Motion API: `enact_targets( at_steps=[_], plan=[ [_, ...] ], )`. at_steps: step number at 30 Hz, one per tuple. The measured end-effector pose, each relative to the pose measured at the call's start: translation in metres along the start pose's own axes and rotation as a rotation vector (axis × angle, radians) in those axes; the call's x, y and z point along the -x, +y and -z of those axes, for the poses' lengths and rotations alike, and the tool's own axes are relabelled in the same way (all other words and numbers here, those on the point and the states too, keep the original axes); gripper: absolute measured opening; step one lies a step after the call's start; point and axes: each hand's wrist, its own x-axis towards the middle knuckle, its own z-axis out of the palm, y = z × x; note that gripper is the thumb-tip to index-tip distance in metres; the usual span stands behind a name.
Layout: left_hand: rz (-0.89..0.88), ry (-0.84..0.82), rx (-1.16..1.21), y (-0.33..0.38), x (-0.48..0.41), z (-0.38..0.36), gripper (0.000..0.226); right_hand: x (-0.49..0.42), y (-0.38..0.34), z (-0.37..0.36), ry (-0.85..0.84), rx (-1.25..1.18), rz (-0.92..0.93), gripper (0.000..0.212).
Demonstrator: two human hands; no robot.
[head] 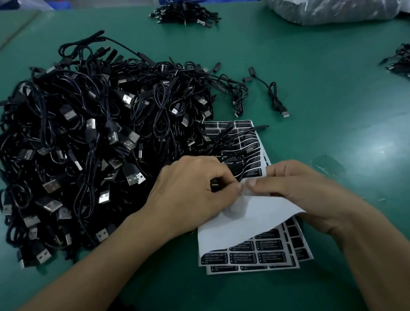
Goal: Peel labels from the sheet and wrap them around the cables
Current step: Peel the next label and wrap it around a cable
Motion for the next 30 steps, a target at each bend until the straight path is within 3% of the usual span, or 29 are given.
enact_targets(
  at_steps=[4,8,11,15,18,20,24,30],
  plan=[
    [-0.012,-0.007,0.060,-0.003,0.000,0.000,0.033,0.001,0.001,0.001,0.086,0.026,-0.059,0.021],
    [0.007,-0.004,0.169,-0.007,-0.001,0.000,0.014,0.004,-0.001,0.004,0.154,0.103,-0.066,0.032],
    [0.023,0.069,0.269,-0.008,-0.001,0.003,0.015,0.008,-0.004,0.006,0.201,0.285,-0.071,0.062],
    [0.111,0.258,0.445,-0.008,-0.004,0.010,0.018,0.011,-0.006,0.011,0.329,0.598,-0.120,0.051],
    [0.144,0.289,0.509,-0.008,-0.006,0.012,0.023,0.011,-0.005,0.013,0.571,0.793,-0.029,0.056],
    [0.149,0.290,0.538,-0.008,-0.007,0.013,0.023,0.010,-0.010,0.012,0.612,0.679,0.097,0.045],
    [0.134,0.288,0.598,-0.010,-0.007,0.016,0.024,0.006,-0.037,0.000,0.406,0.453,0.194,0.019],
    [0.146,0.347,0.575,-0.011,-0.007,0.017,0.018,-0.008,-0.067,-0.017,0.239,0.152,0.151,0.016]
  ],
)
